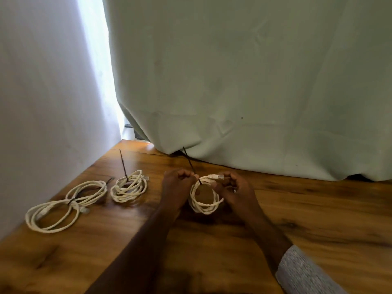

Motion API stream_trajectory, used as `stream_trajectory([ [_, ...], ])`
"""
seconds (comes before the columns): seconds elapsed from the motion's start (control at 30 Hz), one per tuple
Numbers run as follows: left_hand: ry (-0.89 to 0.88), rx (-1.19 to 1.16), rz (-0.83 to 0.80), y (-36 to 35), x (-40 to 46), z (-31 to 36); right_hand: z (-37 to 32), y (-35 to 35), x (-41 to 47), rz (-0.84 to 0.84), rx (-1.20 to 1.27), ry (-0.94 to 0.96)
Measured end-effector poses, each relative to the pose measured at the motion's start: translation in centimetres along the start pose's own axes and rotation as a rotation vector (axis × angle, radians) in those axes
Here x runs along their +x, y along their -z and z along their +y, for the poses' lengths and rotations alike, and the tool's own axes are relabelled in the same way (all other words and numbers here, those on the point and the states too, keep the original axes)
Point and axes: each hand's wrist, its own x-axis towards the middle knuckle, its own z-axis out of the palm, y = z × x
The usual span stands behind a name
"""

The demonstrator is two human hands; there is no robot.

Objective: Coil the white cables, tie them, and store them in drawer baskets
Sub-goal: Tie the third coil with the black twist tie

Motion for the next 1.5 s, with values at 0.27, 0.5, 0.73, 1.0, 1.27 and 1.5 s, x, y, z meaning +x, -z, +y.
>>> stream_trajectory([
  [0.27, -0.088, 0.333, 0.119, 5.7, -0.7, -1.0, -1.5, -6.8, 0.5, -0.007, -0.055, -0.181],
  [0.5, -0.112, 0.581, 0.056, 7.2, 1.0, -1.2, -2.2, -8.5, 1.6, 0.0, -0.079, -0.256],
  [0.73, -0.089, 0.608, 0.017, 6.6, 1.7, -1.5, -1.7, -7.3, 2.6, 0.021, -0.04, -0.282],
  [1.0, -0.092, 0.503, 0.179, 7.1, 1.2, -1.6, -2.2, -7.6, 1.8, 0.084, -0.137, -0.138],
  [1.27, -0.228, 0.484, 0.238, 7.8, -1.4, -1.2, -3.1, -8.0, 0.8, 0.131, -0.29, 0.075],
  [1.5, -0.26, 0.442, 0.271, 11.5, -5.0, -0.5, -6.6, -10.3, -1.2, 0.156, -0.373, 0.387],
])
